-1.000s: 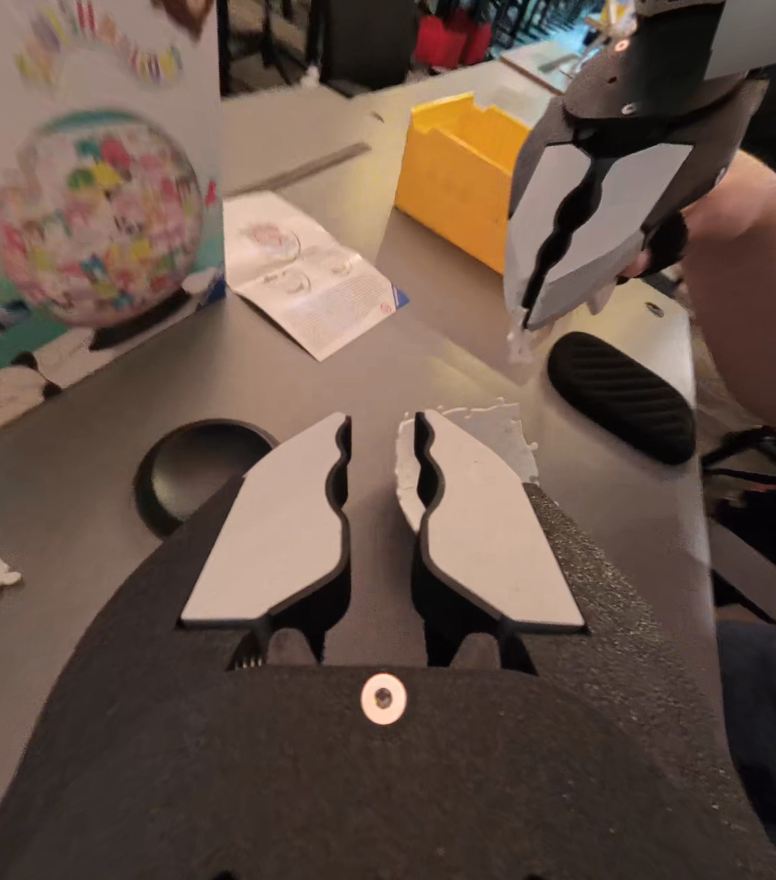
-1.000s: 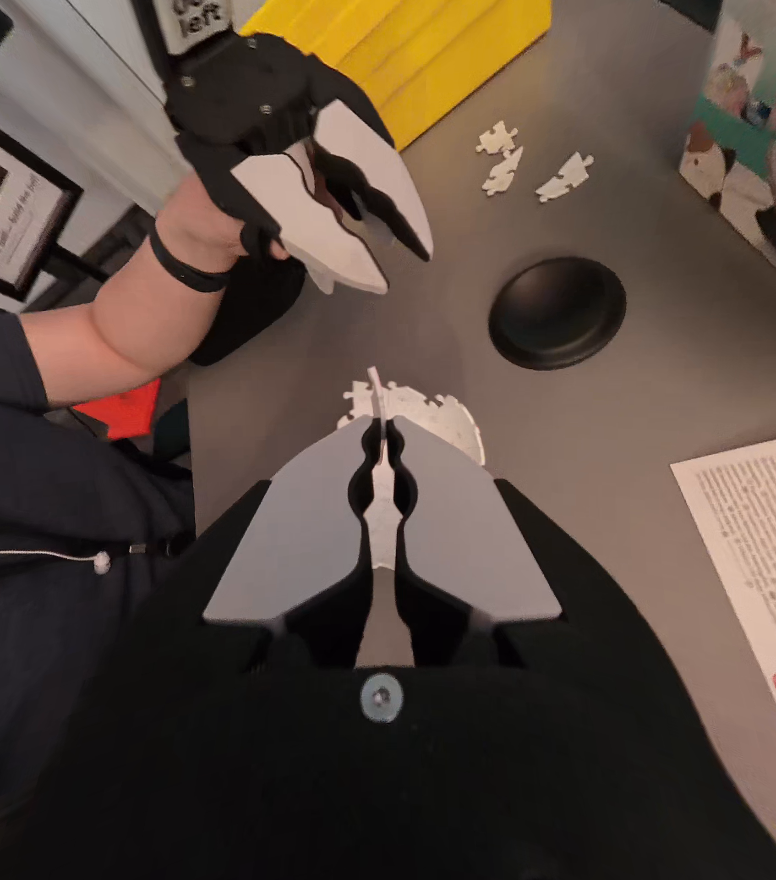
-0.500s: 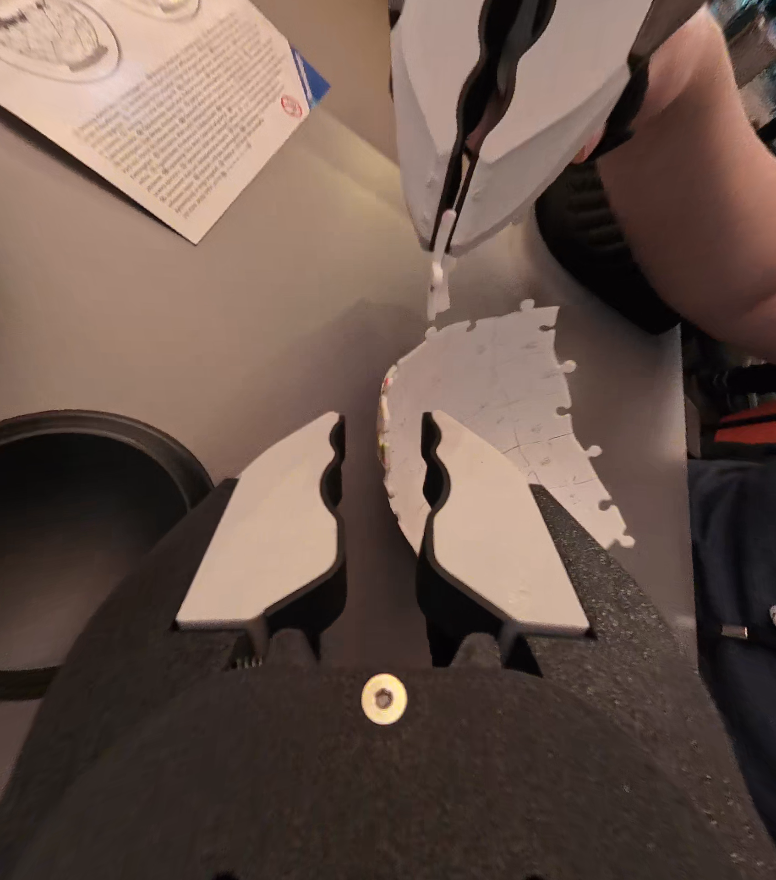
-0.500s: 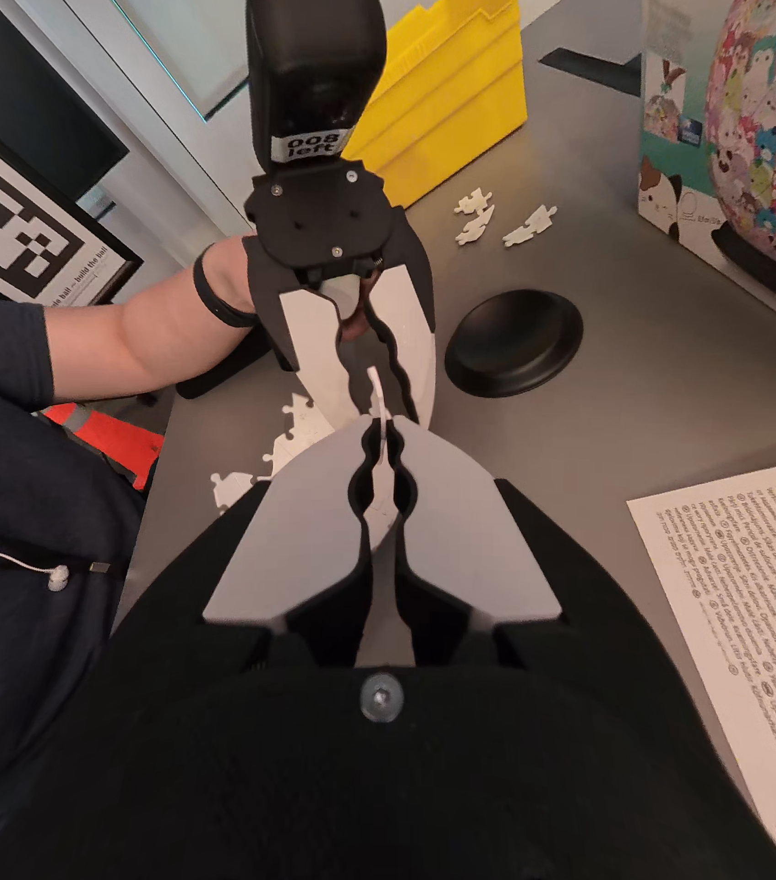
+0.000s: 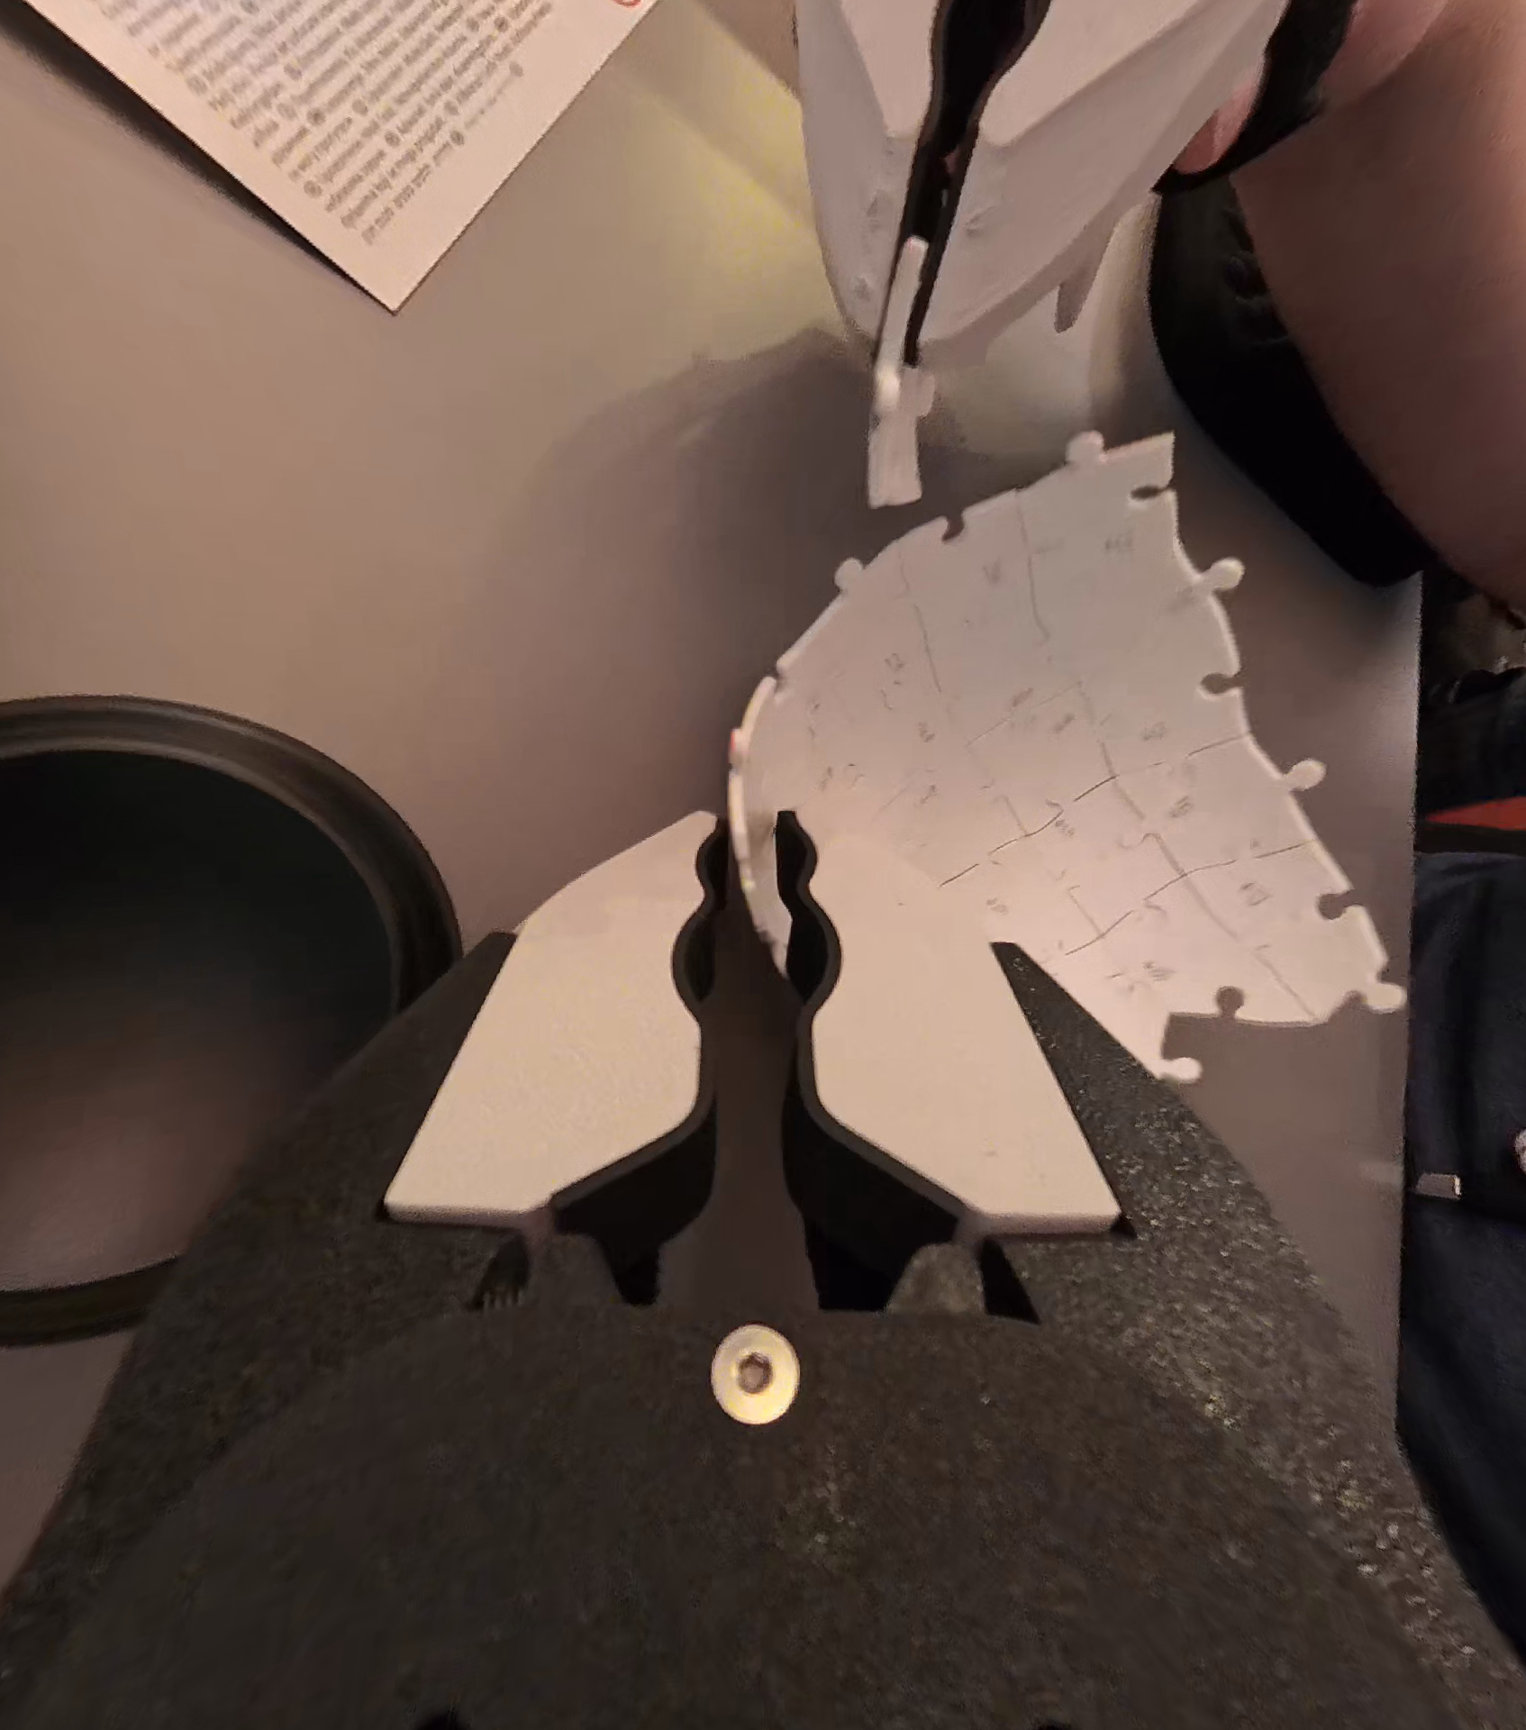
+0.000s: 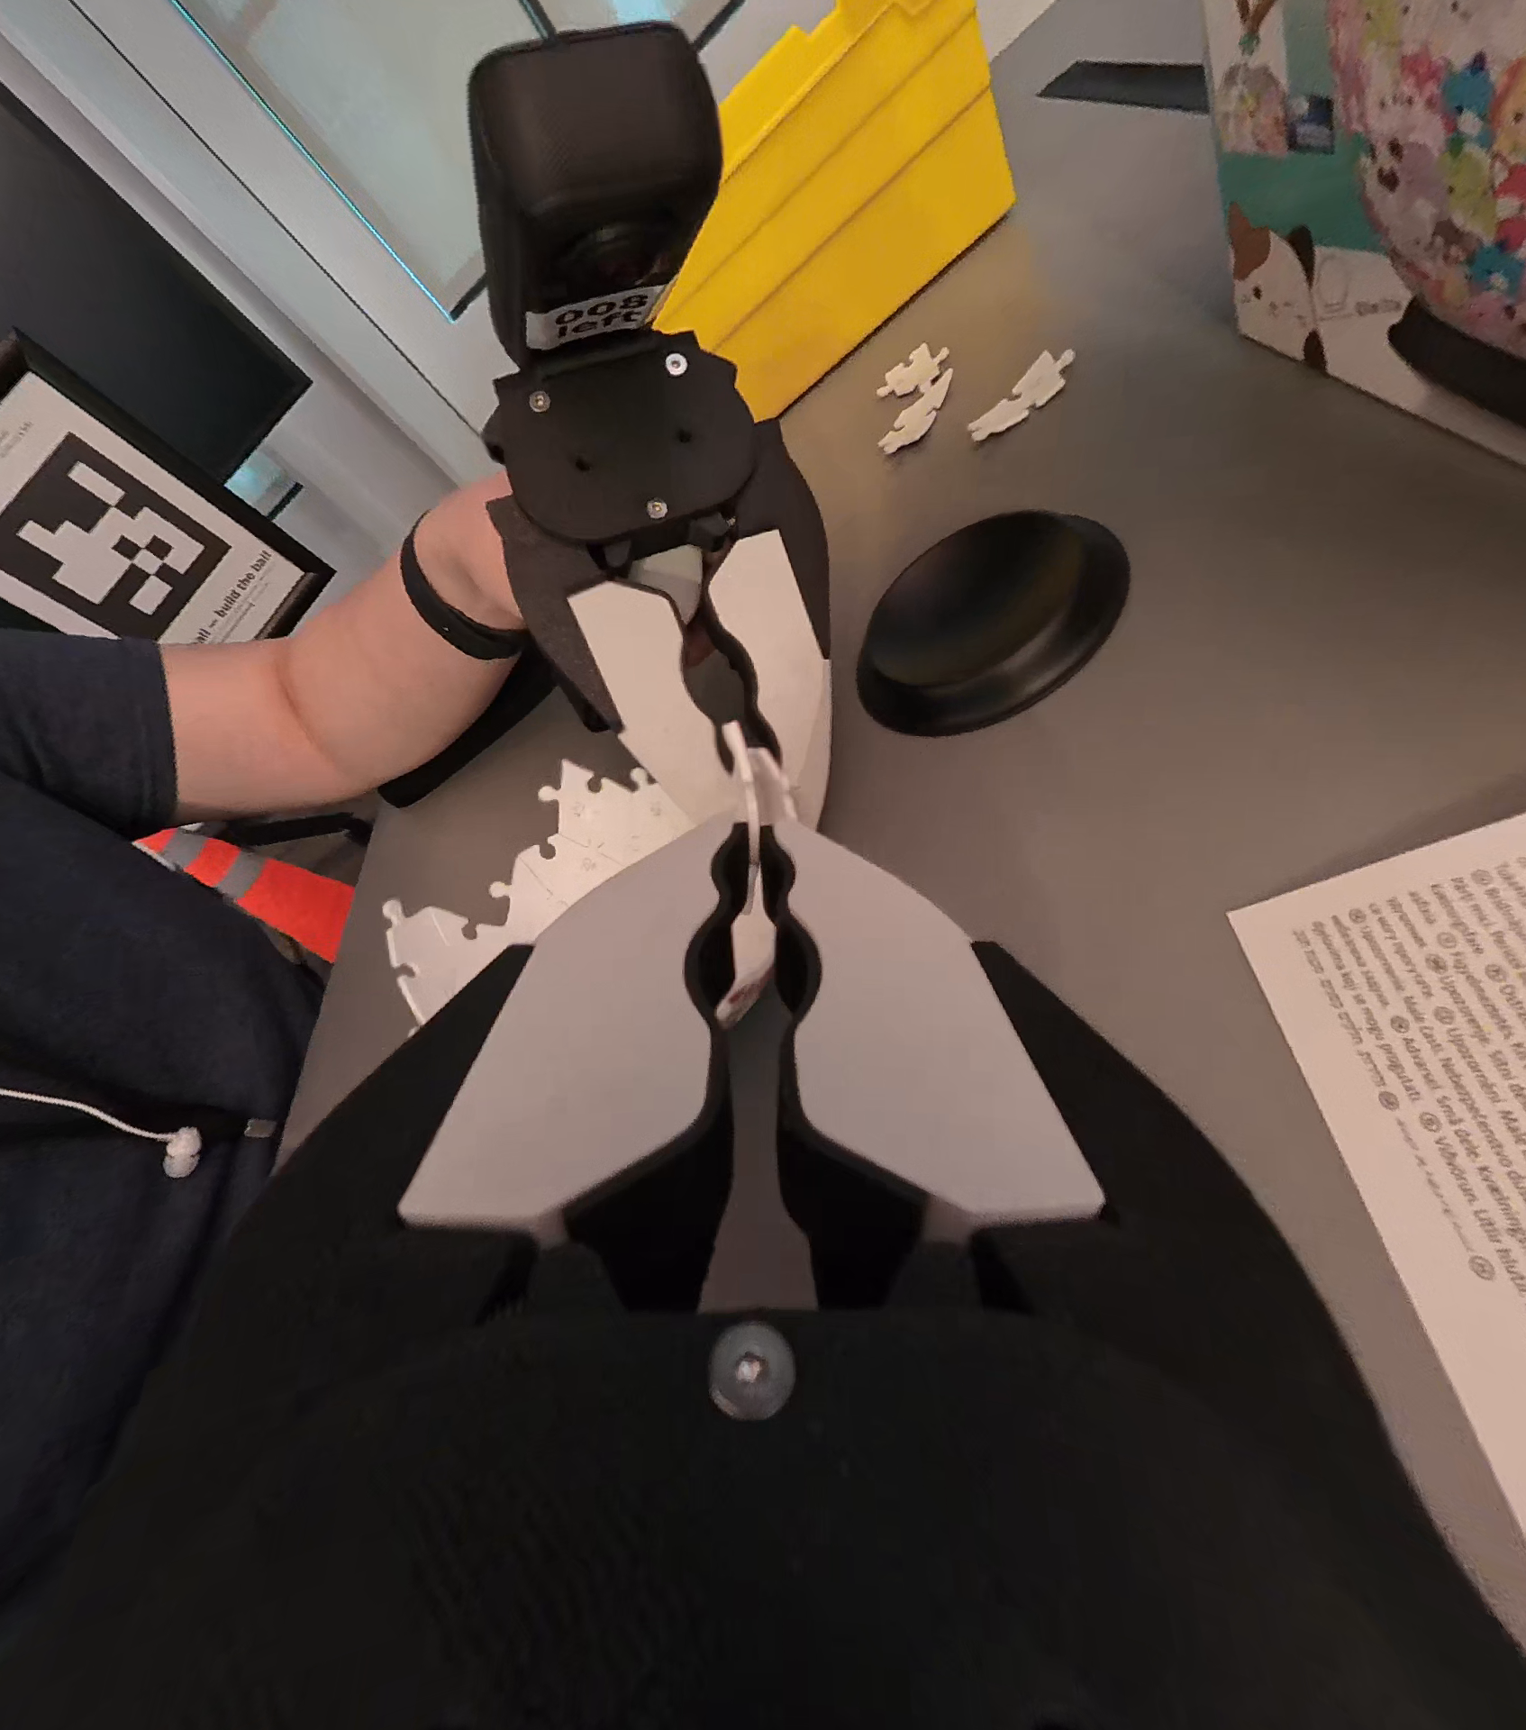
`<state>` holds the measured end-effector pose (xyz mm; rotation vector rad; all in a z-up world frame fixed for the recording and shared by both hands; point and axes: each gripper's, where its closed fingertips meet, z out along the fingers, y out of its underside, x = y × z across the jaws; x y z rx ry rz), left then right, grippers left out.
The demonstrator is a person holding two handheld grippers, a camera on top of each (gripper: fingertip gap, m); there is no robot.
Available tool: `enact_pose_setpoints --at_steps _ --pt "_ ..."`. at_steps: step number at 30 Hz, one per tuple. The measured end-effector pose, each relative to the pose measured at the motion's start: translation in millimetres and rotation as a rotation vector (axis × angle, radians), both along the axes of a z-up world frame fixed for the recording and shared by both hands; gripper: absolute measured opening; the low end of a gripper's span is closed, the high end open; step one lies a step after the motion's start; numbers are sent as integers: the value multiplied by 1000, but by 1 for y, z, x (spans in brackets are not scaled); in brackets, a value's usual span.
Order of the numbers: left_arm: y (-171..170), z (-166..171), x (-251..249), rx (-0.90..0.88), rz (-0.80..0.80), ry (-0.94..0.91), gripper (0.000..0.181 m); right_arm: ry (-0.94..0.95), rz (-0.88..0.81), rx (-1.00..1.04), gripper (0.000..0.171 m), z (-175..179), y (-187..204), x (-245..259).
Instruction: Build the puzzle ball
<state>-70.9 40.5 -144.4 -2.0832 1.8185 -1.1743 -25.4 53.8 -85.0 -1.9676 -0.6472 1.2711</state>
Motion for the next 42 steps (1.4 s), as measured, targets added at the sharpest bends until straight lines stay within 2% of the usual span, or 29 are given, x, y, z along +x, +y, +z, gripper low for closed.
enact_pose_setpoints --at_steps 3,6,11,15,18,20,22,24,26,27,30,33,38,42 --pt "2 -3 -1 29 6 10 11 -32 47 52 3 8 -7 -7" --pt "2 -3 -1 28 2 6 11 -200 3 74 3 7 -3 -1" --pt "1 -2 -1 18 -8 0 9 -314 -90 -156 3 -25 -1 35" --pt "2 -5 -2 34 -12 13 13 -355 -85 -275 3 -46 -10 47" --pt "5 -6 -1 52 -6 7 18 -428 -112 -265 22 -56 -6 57" --pt "8 -5 1 65 -4 -7 21 -466 -125 -209 21 -52 -2 63" --pt "8 -4 2 69 -13 -15 22 -464 -130 -47 17 -27 7 61" --pt "8 -4 3 56 -16 -13 22 -403 -20 148 1 14 3 37" --pt "8 -5 5 43 -20 -11 21 -347 232 339 1 46 -20 -3" --pt "9 -5 6 37 -18 -13 19 -386 359 407 1 49 -32 -19" --pt "9 -4 10 16 -24 -22 19 -669 689 519 1 22 -46 -43" --pt "10 -3 13 5 -32 -24 20 -831 901 530 1 -3 -46 -49" --pt "10 -4 15 11 -49 -11 18 -1063 1013 665 1 -34 -25 -40" --pt "11 -4 16 7 -41 -8 18 -1092 1039 755 1 -43 -24 -40"
